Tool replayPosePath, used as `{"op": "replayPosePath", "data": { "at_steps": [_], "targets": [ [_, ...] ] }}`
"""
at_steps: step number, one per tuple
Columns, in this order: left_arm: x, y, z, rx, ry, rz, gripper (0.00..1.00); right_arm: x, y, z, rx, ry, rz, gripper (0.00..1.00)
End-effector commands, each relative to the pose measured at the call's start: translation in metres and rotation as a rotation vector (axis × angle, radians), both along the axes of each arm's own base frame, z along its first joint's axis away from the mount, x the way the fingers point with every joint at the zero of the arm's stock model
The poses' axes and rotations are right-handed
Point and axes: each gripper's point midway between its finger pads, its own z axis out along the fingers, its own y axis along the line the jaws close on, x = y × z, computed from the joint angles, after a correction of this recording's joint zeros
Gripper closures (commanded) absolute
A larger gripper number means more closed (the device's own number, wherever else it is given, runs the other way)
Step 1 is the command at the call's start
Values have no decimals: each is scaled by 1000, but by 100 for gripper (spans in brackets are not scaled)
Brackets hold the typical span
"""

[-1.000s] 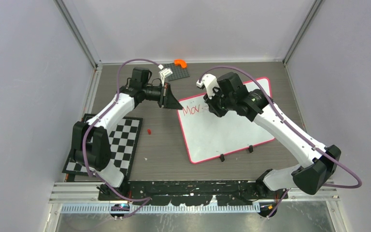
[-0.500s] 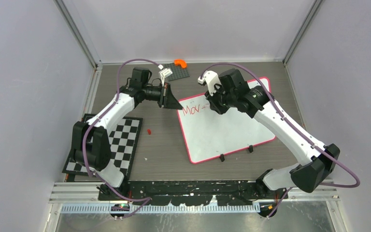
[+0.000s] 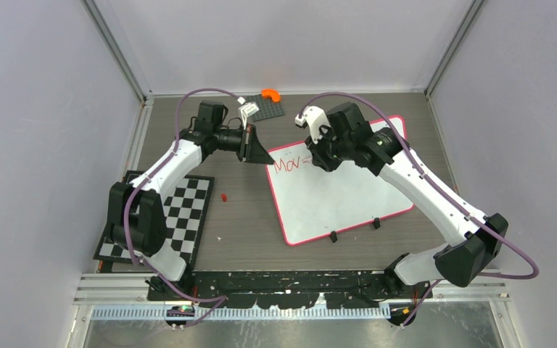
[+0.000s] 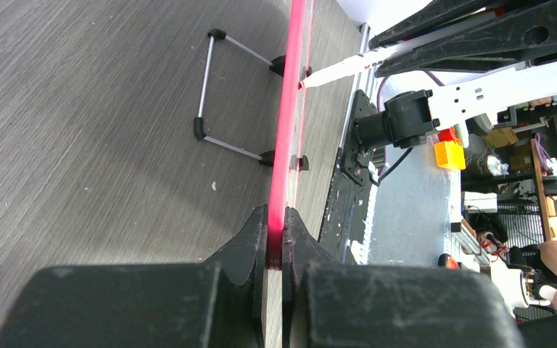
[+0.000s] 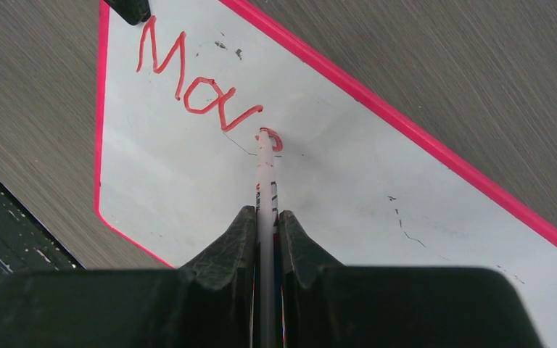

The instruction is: Write a sentence on the whiteboard

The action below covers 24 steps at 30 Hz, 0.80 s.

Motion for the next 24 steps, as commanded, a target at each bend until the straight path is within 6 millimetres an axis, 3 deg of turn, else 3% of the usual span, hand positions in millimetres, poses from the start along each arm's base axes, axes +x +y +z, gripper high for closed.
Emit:
{"op": "replayPosePath", "data": {
  "at_steps": [1, 8, 18, 24],
  "targets": [
    [-5, -6, -1, 16, 4, -24, 100, 2, 1, -8, -4, -5, -5, 100],
    [-5, -6, -2, 19, 6, -23, 100, -5, -9, -15, -27, -3, -15, 100],
    [-5, -6, -4, 25, 10, -25, 100, 2, -26, -2, -50, -50, -57, 100],
    [-4, -7, -7, 37, 16, -33, 100, 1, -25, 3, -50, -46, -36, 100]
  ]
}}
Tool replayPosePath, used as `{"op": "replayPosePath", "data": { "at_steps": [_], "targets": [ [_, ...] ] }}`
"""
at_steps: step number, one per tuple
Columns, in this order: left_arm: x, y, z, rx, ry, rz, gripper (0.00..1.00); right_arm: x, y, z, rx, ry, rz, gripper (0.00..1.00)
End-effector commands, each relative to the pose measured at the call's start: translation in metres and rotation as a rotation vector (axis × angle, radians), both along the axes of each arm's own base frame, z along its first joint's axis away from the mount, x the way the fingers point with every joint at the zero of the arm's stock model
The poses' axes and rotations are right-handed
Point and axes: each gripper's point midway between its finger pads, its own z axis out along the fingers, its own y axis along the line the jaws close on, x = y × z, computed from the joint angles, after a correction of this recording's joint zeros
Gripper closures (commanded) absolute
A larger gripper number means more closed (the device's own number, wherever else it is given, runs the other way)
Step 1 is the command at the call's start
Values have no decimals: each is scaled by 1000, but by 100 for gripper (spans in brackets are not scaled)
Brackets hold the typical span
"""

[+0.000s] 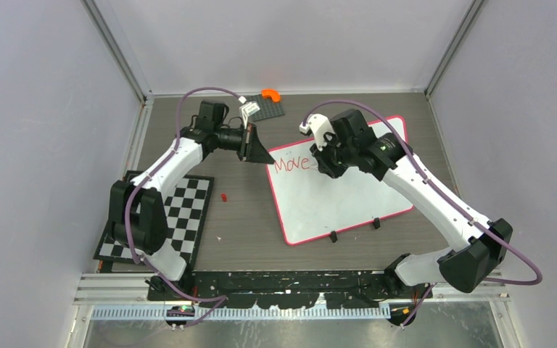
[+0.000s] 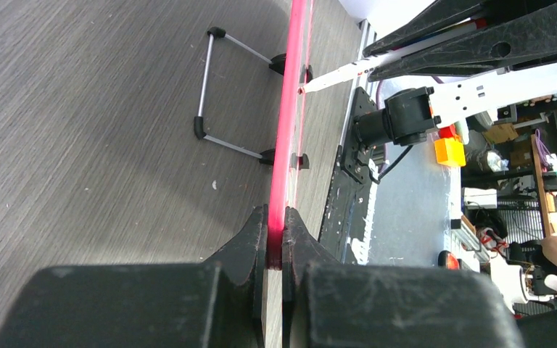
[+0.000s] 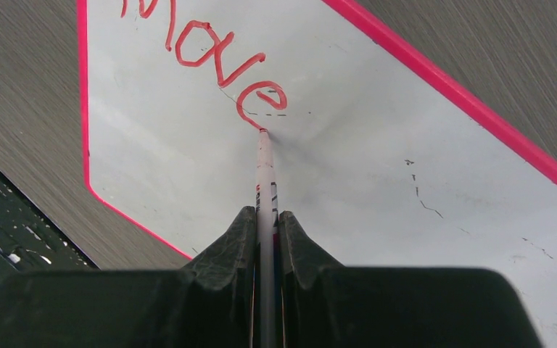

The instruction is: Write a sentence on the whiteboard

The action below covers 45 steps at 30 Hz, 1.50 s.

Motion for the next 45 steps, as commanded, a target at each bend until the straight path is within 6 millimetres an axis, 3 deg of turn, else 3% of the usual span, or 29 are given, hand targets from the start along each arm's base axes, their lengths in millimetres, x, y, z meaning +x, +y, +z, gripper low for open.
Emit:
{"op": "replayPosePath", "data": {
  "at_steps": [1, 7, 10, 14, 19, 22, 29, 34, 42, 45],
  "targets": [
    [-4, -6, -7, 33, 16, -27, 100, 11, -8, 22, -8, -68, -16, 100],
    [-1, -7, -10, 55, 11, -39, 100, -22, 4, 42, 81, 13, 101, 100],
    [3, -6, -9, 73, -10, -43, 100, -28, 2, 49, 108, 23, 110, 100],
    [7, -5, -5, 99, -25, -56, 99, -21, -9, 50, 134, 35, 73, 100],
    [1, -4, 0, 92, -13, -66, 73, -5, -30, 47, 177, 35, -3, 100],
    [-3, -6, 4, 70, -16, -62, 64, 0, -34, 43, 178, 16, -28, 100],
    [-9, -14, 6, 56, 6, -82, 61, 9, -32, 48, 205, -15, -59, 100],
    [-9, -18, 4, 51, 12, -94, 64, 16, -31, 55, 217, -42, -75, 100],
    [-6, -20, 2, 52, 18, -98, 94, 30, -37, 55, 188, -76, -118, 100],
    [-5, -20, 0, 58, 21, -96, 100, 29, -37, 56, 187, -78, -117, 100]
  ]
}}
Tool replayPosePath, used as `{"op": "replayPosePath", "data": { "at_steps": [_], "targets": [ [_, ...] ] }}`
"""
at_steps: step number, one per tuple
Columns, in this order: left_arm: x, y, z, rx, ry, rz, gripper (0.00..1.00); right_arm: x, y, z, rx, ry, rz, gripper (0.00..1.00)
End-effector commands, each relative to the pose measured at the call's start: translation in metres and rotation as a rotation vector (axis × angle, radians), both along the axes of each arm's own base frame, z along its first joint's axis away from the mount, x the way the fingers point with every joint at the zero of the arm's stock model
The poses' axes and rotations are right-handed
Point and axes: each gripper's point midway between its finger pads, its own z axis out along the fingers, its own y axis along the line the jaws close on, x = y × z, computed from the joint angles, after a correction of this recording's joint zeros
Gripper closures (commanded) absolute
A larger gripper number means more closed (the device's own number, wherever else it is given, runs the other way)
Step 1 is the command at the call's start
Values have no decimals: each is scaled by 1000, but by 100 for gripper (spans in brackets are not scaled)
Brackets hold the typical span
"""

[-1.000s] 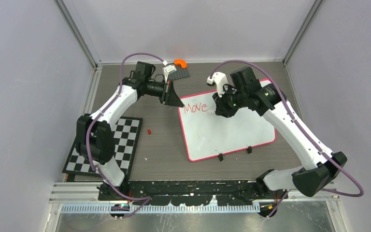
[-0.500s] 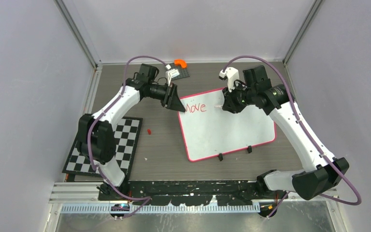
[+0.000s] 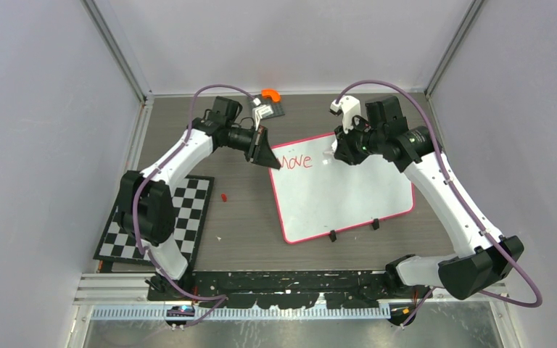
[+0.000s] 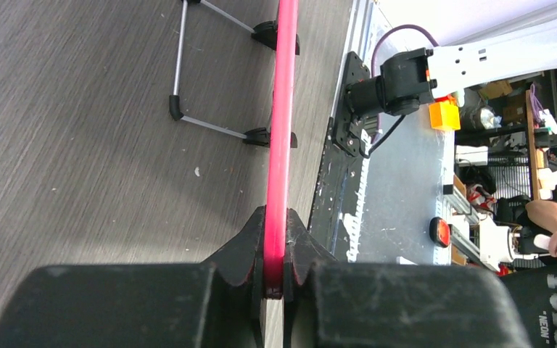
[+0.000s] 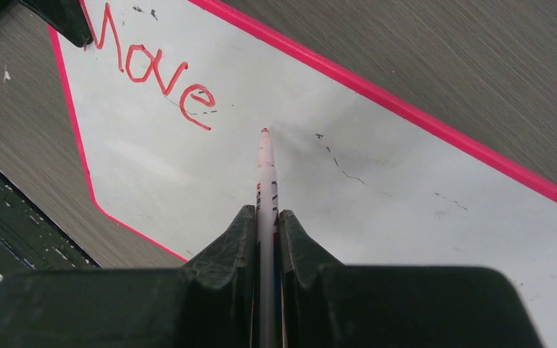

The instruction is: Write a sentence on the whiteboard

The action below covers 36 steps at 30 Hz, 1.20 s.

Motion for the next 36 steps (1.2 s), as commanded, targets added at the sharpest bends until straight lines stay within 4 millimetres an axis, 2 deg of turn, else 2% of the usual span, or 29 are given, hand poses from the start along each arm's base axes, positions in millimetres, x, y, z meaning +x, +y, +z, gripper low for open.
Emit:
{"op": "replayPosePath", "data": {
  "at_steps": [1, 4, 11, 21, 28, 36],
  "targets": [
    [6, -3, 4, 0, -19, 5, 100, 11, 2, 24, 28, -84, -20, 100],
    [6, -2, 2, 8, -15, 5, 100, 10, 1, 27, 27, -85, -19, 100],
    [6, -2, 2, 9, -16, 3, 100, 19, -7, 25, -15, -107, -60, 100],
    [2, -2, 4, -3, -10, -10, 100, 28, -2, 23, 2, -103, -71, 100],
    [1, -2, 3, 0, -18, -21, 100, 28, 4, 19, 13, -82, -49, 100],
    [0, -2, 1, 1, -21, -30, 100, 18, 6, 7, -6, -49, -14, 100]
  ]
}}
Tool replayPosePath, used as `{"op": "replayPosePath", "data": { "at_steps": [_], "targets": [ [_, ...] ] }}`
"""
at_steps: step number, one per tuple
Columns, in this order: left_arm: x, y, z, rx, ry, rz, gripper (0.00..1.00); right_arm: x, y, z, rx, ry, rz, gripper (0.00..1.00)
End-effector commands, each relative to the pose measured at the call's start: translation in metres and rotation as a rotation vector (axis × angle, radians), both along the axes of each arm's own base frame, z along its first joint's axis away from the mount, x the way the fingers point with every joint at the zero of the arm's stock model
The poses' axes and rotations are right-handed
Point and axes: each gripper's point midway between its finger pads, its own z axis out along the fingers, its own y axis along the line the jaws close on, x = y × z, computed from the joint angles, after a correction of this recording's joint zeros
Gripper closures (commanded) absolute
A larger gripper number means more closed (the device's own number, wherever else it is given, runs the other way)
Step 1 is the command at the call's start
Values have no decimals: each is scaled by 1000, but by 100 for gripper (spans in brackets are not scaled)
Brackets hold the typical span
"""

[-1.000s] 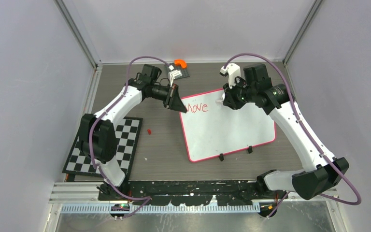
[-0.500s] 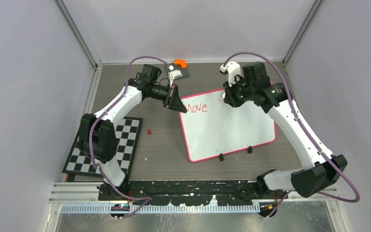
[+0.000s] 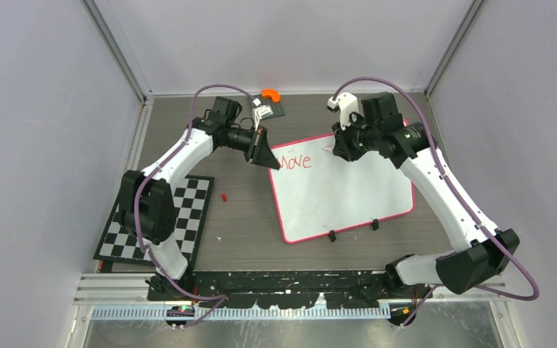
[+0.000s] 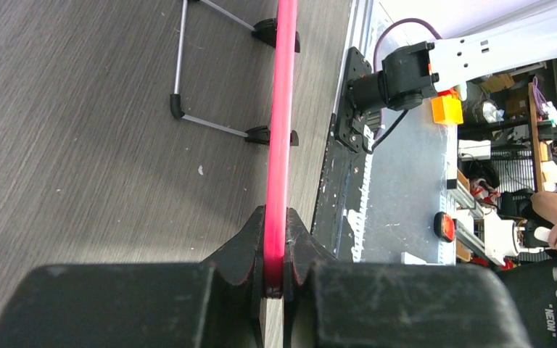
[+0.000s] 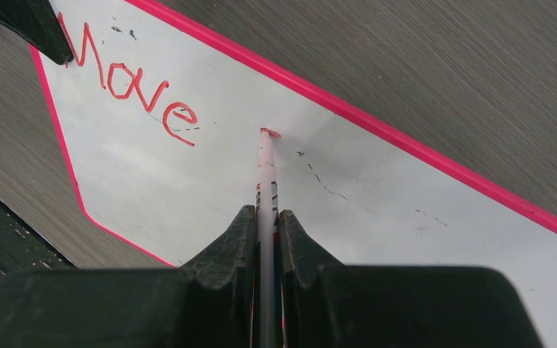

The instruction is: Write a sentence on the whiteboard

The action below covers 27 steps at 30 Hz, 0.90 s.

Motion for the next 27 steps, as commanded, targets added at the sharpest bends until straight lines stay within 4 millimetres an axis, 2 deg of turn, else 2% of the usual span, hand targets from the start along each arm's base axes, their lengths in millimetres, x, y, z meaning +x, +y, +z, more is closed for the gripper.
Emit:
{"op": "replayPosePath", "data": {
  "at_steps": [1, 11, 20, 24, 27],
  "targets": [
    [1, -2, 5, 5, -12, -9, 100, 2, 4, 6, 13, -31, 17, 100],
    [2, -2, 3, 12, -10, -6, 100, -11, -9, -14, -30, -2, -3, 100],
    [2, -1, 1, 17, -11, -6, 100, -27, -3, -34, -12, 65, 26, 100],
    [1, -1, 0, 18, -8, -7, 100, -29, 4, -30, 2, 69, 51, 100],
    [2, -1, 1, 19, -8, -7, 100, -30, 10, -20, 21, 53, 71, 100]
  ]
}}
